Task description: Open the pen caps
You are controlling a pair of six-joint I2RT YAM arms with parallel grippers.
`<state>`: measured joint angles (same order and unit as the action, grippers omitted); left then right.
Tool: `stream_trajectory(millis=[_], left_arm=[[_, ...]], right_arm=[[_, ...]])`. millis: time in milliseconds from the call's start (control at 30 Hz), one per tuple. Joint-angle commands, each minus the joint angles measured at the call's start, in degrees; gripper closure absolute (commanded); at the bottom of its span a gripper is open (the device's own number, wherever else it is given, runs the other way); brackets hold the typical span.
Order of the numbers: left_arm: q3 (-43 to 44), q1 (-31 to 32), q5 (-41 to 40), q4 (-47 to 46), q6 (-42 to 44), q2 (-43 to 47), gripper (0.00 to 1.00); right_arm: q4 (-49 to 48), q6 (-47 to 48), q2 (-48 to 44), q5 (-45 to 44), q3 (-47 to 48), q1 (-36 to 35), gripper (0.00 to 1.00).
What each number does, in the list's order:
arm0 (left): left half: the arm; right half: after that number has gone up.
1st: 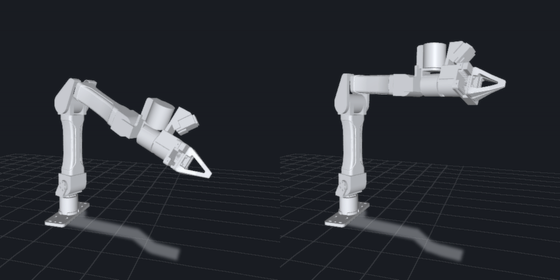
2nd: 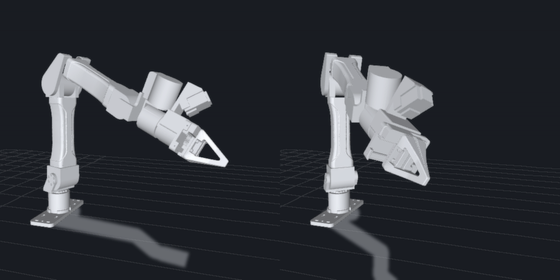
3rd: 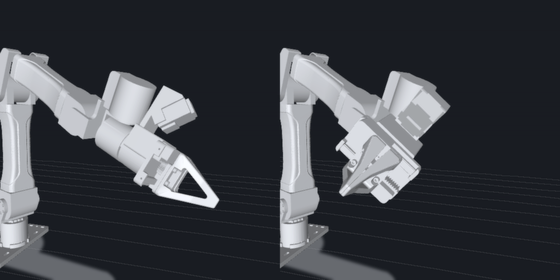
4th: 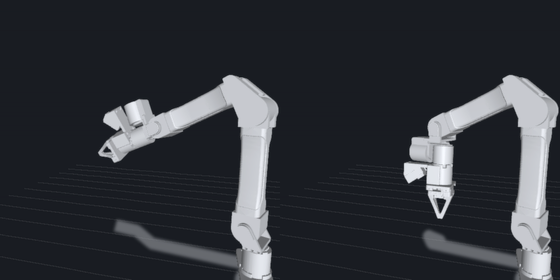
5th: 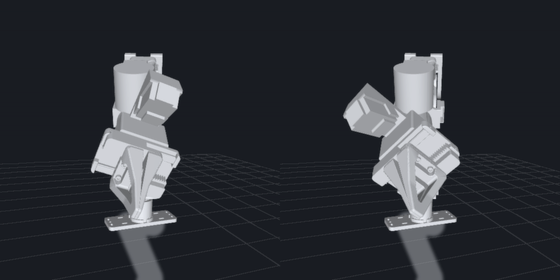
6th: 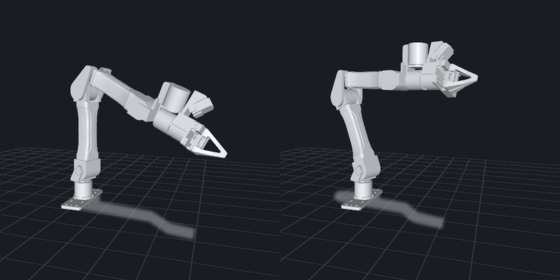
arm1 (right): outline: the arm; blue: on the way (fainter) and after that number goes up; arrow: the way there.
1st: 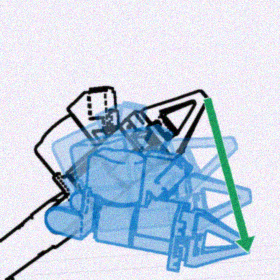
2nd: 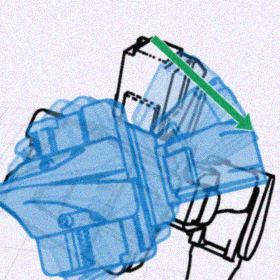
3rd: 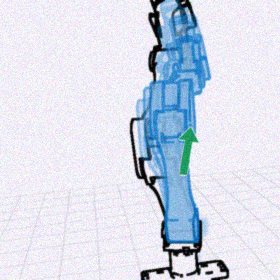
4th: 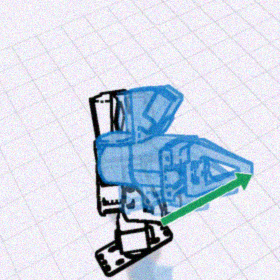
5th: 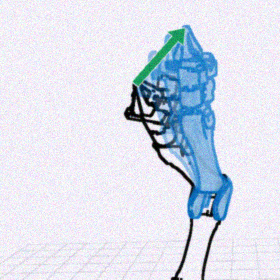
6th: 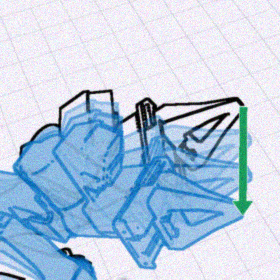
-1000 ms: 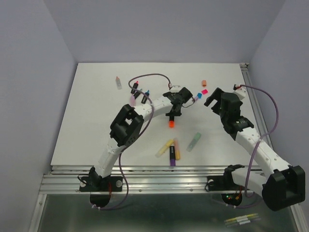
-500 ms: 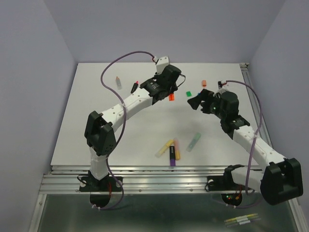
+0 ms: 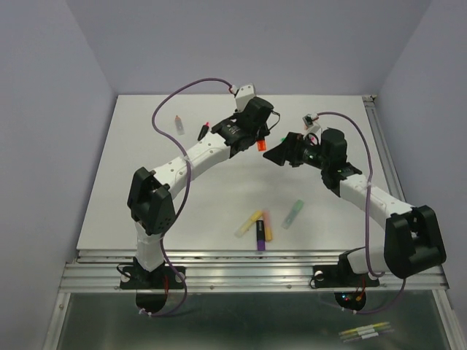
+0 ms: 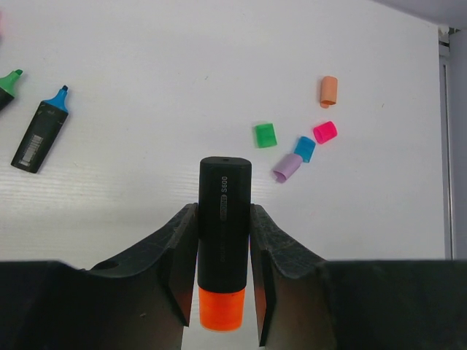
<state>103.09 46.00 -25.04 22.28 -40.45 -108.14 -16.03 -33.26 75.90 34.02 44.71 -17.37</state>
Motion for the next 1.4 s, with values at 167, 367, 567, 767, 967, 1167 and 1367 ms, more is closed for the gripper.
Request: stream_trajectory(millis=[167,367,567,767,967,1167,1367], left_arm=[[2.4,0.1,1.1,-0.4,-2.3,-0.1,1.0],[2.5,0.1,2.0,-0.2,-3.0,0.1,1.0],[2.6,0.1,1.7,0.0,-3.8,0.2,1.0],[3.0,0.1,0.4,0.6,-4.8,0.3,1.0],[3.3,0.1,0.8,0.7,-5.0,0.3,1.0],[3.3,0.1,0.8,0.7,-5.6,0.4,1.0],[2.6,-1.3,-1.6,-4.9,-5.9,-0.5,1.0]], right_arm=[[-9.2,-1.4,5.6,1.3,7.7,-2.3,0.07],[-6.7,0.5,8.6,-3.4,11.5,-4.3,0.18],[-5.6,0.4,11.2,-4.9,13.5,-5.7,0.35],[-4.5,-0.1,11.3,-6.9,13.7,-6.3,0.44],[-4.0,-0.1,11.6,-7.7,14.2,-6.5,0.53],[-2.4,-0.1,12.8,-6.8,15.5,-6.6,0.71],[-1.9,-1.6,12.4,-1.4,15.2,-6.8,0.99]])
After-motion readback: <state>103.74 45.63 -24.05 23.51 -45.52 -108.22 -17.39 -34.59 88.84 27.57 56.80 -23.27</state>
